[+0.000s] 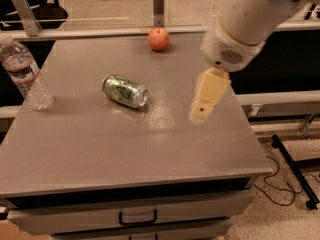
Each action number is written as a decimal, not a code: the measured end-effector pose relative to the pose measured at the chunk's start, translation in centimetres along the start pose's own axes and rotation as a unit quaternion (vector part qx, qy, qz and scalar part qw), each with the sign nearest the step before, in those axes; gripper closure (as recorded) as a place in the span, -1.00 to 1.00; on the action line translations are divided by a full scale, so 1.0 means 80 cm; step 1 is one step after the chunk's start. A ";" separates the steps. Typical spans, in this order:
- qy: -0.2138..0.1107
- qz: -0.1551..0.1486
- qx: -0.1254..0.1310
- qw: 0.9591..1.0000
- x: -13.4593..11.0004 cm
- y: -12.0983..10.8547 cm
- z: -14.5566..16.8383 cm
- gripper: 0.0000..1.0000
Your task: Place green can upright
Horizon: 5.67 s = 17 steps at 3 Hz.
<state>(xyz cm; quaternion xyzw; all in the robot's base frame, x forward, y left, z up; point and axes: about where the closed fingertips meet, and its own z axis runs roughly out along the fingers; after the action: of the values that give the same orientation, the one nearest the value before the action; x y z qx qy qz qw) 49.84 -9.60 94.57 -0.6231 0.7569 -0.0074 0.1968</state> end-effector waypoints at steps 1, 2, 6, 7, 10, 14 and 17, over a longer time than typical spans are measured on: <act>-0.022 -0.004 -0.006 1.000 -0.095 -0.008 0.052 -1.00; -0.026 0.002 -0.015 1.000 -0.174 -0.006 0.099 -1.00; 0.032 0.034 -0.002 0.999 -0.275 -0.016 0.229 -0.62; 0.039 0.042 0.001 0.998 -0.269 -0.026 0.239 -0.16; -0.092 0.004 -0.043 0.995 -0.292 -0.044 0.152 1.00; -0.447 0.076 -0.202 0.868 -0.254 -0.077 0.078 1.00; -0.581 0.079 -0.202 0.784 -0.224 -0.084 0.071 0.65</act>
Offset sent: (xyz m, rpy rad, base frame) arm 0.0732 0.2317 -0.0524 0.0722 0.0484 0.0016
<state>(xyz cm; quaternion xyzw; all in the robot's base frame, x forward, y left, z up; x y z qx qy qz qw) 60.51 7.16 96.23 -0.4728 0.5303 0.5249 0.4687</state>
